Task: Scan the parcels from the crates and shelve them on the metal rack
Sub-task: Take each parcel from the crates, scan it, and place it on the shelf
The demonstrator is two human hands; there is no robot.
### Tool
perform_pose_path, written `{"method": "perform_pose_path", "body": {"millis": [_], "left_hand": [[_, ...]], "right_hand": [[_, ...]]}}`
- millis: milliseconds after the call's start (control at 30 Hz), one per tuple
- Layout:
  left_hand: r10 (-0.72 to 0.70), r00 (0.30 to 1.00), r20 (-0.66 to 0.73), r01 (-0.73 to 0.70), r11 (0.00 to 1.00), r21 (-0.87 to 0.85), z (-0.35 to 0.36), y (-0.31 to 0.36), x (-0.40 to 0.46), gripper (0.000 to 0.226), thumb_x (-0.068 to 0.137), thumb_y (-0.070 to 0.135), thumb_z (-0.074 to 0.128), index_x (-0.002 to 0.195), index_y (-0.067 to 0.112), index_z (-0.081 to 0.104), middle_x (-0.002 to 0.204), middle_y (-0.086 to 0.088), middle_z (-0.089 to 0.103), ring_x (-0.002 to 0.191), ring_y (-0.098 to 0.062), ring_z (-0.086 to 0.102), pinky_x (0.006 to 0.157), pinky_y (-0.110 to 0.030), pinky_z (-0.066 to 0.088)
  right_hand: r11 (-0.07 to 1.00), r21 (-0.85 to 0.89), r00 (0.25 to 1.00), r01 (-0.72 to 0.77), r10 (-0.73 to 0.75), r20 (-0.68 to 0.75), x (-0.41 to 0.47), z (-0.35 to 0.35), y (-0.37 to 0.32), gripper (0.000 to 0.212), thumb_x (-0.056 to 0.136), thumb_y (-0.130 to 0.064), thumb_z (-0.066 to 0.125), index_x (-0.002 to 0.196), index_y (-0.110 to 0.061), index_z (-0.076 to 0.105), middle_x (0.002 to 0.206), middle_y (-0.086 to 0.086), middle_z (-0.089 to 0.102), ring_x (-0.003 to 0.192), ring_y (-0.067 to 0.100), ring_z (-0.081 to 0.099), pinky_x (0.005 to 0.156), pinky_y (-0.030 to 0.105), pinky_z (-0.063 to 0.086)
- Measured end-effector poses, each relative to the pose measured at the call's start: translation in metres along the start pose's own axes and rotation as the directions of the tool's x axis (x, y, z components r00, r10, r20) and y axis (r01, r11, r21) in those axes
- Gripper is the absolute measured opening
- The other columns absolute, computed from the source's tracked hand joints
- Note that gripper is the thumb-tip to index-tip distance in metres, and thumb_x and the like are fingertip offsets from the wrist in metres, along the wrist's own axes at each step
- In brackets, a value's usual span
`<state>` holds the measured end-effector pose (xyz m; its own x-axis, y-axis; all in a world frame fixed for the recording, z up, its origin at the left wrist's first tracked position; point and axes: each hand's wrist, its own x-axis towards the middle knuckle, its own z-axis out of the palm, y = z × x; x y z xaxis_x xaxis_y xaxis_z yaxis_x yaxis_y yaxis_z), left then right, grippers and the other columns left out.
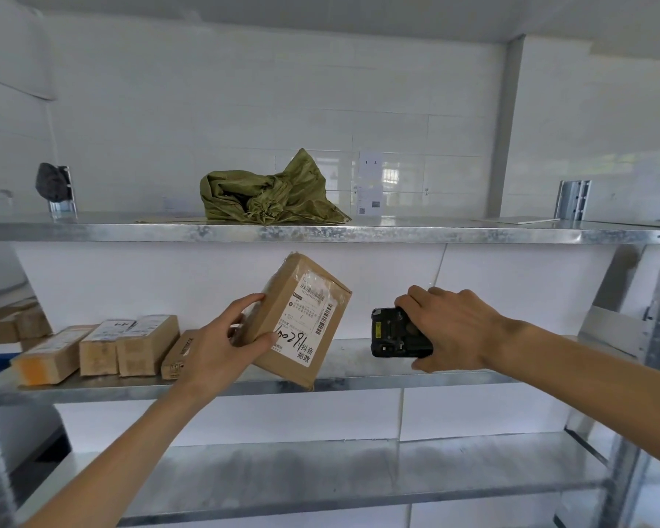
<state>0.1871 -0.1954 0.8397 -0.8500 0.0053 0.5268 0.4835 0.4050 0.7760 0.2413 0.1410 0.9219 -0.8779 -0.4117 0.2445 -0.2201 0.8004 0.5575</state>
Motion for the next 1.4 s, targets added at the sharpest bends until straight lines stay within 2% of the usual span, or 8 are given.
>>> {"method": "perform_pose_path", "body": {"millis": [100,233,500,700,833,1000,1233,1400], "left_hand": [[-0.012,1.0,0.005,0.012,1.0,-0.025,-0.001,-0.003,0.001,0.056,0.084,0.031,0.082,0.129,0.05,0.056,0.114,0.01,0.064,0.107,-0.012,0.064,0.083,-0.028,0.059],[-0.072,0.997,0.005,0.072,0.995,-0.071,-0.005,-0.009,0.002,0.054,0.085,0.034,0.08,0.129,0.053,0.056,0.114,0.007,0.068,0.105,-0.012,0.065,0.077,-0.022,0.054],[-0.371,0.926,0.07,0.368,0.847,-0.384,-0.015,-0.025,0.009,0.037,0.086,0.049,0.074,0.121,0.043,0.066,0.122,-0.001,0.069,0.11,-0.021,0.068,0.08,-0.045,0.064],[-0.444,0.889,0.11,0.449,0.799,-0.4,-0.032,-0.054,0.017,0.041,0.078,0.061,0.07,0.114,0.041,0.07,0.125,0.003,0.067,0.115,-0.023,0.065,0.078,-0.049,0.063],[-0.476,0.876,0.08,0.467,0.796,-0.385,-0.031,-0.065,0.021,0.028,0.09,0.05,0.068,0.115,0.036,0.068,0.122,0.001,0.065,0.109,-0.023,0.065,0.074,-0.047,0.064],[-0.488,0.869,0.083,0.478,0.783,-0.399,-0.019,-0.083,0.028,0.025,0.091,0.044,0.071,0.112,0.033,0.066,0.119,0.002,0.067,0.109,-0.026,0.068,0.075,-0.054,0.063],[-0.401,0.861,0.314,0.483,0.838,-0.253,0.0,-0.129,0.05,0.077,0.065,0.057,0.088,0.134,0.045,0.055,0.123,0.006,0.07,0.11,-0.012,0.07,0.087,-0.04,0.062],[-0.355,0.895,0.268,0.396,0.911,-0.113,0.019,-0.157,0.064,0.075,0.062,0.051,0.093,0.13,0.04,0.063,0.115,0.012,0.074,0.106,-0.006,0.069,0.085,-0.033,0.062]], "right_hand": [[1.0,0.021,1.0,0.003,-0.002,-0.019,0.006,0.003,-0.002,0.065,0.086,-0.055,0.062,0.137,-0.022,0.039,0.122,-0.002,0.05,0.101,0.02,0.055,0.05,0.026,0.022],[0.986,0.16,0.995,0.04,-0.025,-0.094,0.015,0.008,-0.009,0.066,0.085,-0.054,0.063,0.139,-0.025,0.04,0.121,-0.006,0.05,0.1,0.016,0.055,0.063,0.027,0.04],[0.812,0.572,0.988,0.115,-0.032,-0.153,0.049,0.008,-0.055,0.079,0.083,-0.064,0.072,0.145,-0.031,0.035,0.13,-0.012,0.054,0.101,0.011,0.06,0.084,0.031,0.055],[0.621,0.777,0.986,0.103,0.038,-0.161,0.078,0.016,-0.093,0.083,0.079,-0.06,0.081,0.142,-0.032,0.034,0.12,-0.013,0.065,0.098,0.008,0.066,0.085,0.028,0.058],[0.492,0.865,0.978,0.103,0.106,-0.177,0.095,0.025,-0.117,0.081,0.078,-0.054,0.084,0.141,-0.029,0.039,0.115,-0.016,0.065,0.094,0.0,0.066,0.078,0.017,0.057],[0.473,0.878,0.984,0.067,0.115,-0.138,0.121,0.047,-0.131,0.081,0.076,-0.055,0.084,0.138,-0.03,0.038,0.106,-0.013,0.068,0.069,-0.011,0.061,0.052,0.013,0.045],[0.476,0.879,0.991,0.012,0.111,-0.073,0.167,0.107,-0.123,0.079,0.066,-0.051,0.084,0.13,-0.037,0.04,0.104,-0.018,0.069,0.084,0.003,0.067,0.069,0.031,0.06],[0.447,0.895,0.998,0.0,0.054,-0.027,0.196,0.148,-0.12,0.075,0.065,-0.048,0.084,0.126,-0.04,0.041,0.098,-0.018,0.069,0.075,0.002,0.064,0.053,0.016,0.043]]}}
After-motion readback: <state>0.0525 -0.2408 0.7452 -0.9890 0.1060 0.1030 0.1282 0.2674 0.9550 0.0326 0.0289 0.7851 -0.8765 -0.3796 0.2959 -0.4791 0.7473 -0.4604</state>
